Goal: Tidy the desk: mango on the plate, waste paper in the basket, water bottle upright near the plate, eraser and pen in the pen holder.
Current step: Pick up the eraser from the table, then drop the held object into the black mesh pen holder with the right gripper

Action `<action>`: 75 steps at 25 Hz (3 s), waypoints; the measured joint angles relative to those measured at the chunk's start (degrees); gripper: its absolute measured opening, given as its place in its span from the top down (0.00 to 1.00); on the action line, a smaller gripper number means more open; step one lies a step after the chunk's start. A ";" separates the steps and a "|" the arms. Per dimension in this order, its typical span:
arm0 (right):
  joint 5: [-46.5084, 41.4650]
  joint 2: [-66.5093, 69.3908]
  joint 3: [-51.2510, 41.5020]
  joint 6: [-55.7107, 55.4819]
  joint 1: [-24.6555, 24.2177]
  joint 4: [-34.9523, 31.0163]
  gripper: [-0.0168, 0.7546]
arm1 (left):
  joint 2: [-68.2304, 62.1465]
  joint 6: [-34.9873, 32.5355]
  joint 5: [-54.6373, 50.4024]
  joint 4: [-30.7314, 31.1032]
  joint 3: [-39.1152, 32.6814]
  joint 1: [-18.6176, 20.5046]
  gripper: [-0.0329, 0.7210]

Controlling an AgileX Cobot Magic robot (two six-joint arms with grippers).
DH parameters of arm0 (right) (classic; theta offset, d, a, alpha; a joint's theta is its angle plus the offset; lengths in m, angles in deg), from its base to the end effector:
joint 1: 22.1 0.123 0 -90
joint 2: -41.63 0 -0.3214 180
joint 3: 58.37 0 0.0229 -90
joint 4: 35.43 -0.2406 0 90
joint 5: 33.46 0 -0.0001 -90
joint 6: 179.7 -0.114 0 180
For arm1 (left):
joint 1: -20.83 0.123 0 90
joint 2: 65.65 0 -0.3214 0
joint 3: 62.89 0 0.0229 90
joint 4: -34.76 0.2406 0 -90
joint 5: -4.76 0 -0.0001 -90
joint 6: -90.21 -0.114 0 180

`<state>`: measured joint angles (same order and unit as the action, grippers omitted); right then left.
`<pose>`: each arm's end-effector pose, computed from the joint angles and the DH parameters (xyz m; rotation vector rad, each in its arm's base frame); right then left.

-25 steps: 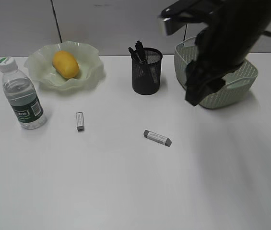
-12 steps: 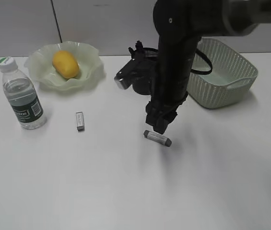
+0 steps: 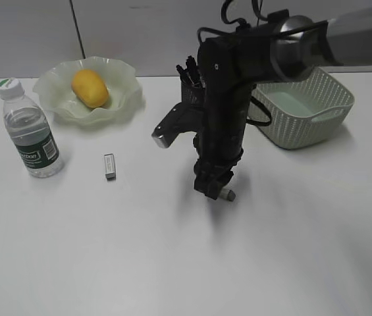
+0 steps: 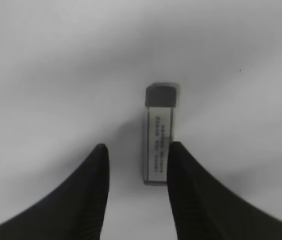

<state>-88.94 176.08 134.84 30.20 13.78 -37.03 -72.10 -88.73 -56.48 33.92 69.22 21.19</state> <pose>0.3623 0.2653 0.1334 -1.6558 2.6035 0.0408 -0.0344 -0.0017 0.2687 -0.0239 2.0171 -0.0252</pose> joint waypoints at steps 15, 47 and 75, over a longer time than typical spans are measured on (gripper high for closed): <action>2.20 3.72 1.28 0.17 -0.76 -0.18 0.58 | 0.00 0.00 0.00 0.00 0.00 0.00 0.49; 48.43 -9.91 5.13 -10.05 -10.24 -12.01 0.76 | 0.00 0.00 0.01 0.00 0.00 0.00 0.63; 38.55 -8.36 5.01 -12.24 -10.50 -16.04 0.29 | 0.00 0.00 0.01 0.00 0.00 0.00 0.64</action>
<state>-50.39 167.72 139.85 17.96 3.28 -53.07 -72.10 -88.73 -56.46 33.92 69.22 21.19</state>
